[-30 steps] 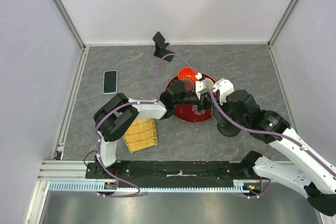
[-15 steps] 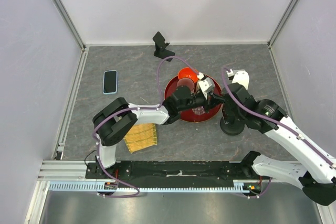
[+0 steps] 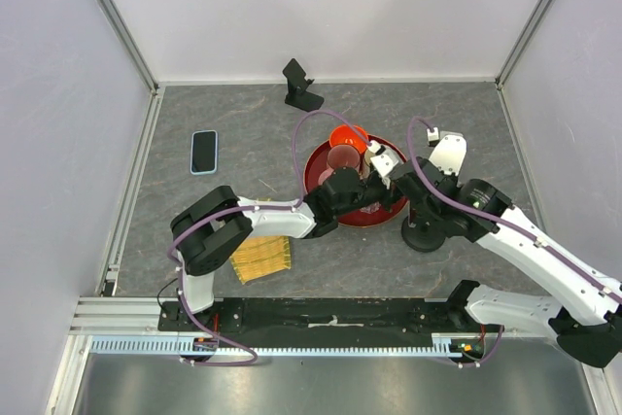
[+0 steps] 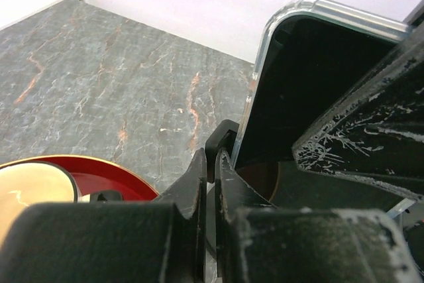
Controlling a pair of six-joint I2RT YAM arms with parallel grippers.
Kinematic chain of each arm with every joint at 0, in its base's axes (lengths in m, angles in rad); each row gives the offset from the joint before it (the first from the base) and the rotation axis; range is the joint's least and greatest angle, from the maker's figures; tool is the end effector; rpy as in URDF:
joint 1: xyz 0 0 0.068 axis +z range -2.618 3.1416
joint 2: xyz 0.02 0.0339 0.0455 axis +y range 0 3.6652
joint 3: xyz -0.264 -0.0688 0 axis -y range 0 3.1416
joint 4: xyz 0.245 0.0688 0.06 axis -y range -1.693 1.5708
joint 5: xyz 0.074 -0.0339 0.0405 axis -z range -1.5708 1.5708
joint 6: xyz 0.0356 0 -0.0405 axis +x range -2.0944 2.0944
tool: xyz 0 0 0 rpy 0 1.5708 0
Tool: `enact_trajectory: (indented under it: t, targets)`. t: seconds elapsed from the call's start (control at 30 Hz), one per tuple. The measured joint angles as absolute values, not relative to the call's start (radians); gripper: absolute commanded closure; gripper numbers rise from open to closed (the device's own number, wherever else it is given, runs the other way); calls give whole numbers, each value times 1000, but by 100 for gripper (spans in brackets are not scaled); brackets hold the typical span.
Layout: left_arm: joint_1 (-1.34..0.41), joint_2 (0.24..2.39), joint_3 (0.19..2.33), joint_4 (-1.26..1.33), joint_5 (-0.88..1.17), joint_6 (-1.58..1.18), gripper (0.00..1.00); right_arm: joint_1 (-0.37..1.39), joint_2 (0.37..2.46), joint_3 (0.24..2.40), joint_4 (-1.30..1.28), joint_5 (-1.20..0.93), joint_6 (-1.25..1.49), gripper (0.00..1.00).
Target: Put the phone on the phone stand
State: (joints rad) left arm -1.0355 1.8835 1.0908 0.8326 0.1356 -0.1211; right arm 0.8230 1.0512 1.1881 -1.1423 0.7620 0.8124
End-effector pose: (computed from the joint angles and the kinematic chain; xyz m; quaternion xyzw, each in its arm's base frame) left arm 0.2127 -0.3681 0.2367 0.3490 0.5987 -0.4325 0.5768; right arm 0.1383 0.1130 0.3513 0.0990 0.8920 -0.0553 0.4376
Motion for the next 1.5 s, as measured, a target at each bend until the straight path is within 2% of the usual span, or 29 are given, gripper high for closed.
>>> enact_trajectory:
  t: [0.27,0.33,0.37,0.43,0.53,0.67,0.77,0.83,0.9,0.93,0.97,1.03,1.13,1.2,1.23,1.33,1.5]
  targets:
    - [-1052,1884,1091,802,70,-104,97,825,1032,1126,-1074,779,817,100]
    - [-1053,1881,1091,799,73,-104,87,825,1013,1113,-1061,772,801,100]
    - [-1054,1878,1091,793,75,-104,71,825,1002,1106,-1054,766,788,100]
    - [-1054,1869,1090,778,78,-101,61,825,987,1100,-1047,752,770,99]
    - [-1048,1842,1077,741,51,-107,51,825,982,1100,-1044,728,748,95]
    - [-1045,1785,1021,733,2,-112,45,822,988,1100,-1036,724,722,88]
    - [-1032,1705,957,759,-32,-113,45,805,992,1098,-1061,755,706,89]
    - [-1024,1673,949,776,-46,-113,45,802,992,1098,-1073,768,696,87]
    - [-1019,1659,947,800,-50,-114,45,801,992,1098,-1077,773,687,76]
    - [-1019,1656,944,818,-51,-115,45,801,992,1098,-1078,774,684,65]
    - [-1019,1655,938,831,-51,-115,45,801,992,1098,-1079,774,681,59]
    - [-1019,1655,920,848,-51,-115,45,801,992,1098,-1089,789,657,49]
    - [-1019,1655,890,865,-51,-115,45,799,991,1114,-1121,801,644,40]
    - [-1018,1656,885,871,-46,-115,45,799,990,1134,-1141,802,640,38]
    - [-1016,1658,885,876,-38,-118,45,799,986,1145,-1150,801,640,33]
    - [-1005,1674,888,900,25,-136,45,799,964,1168,-1178,795,649,26]
    - [-976,1764,965,899,215,-180,49,798,928,1212,-1258,796,688,25]
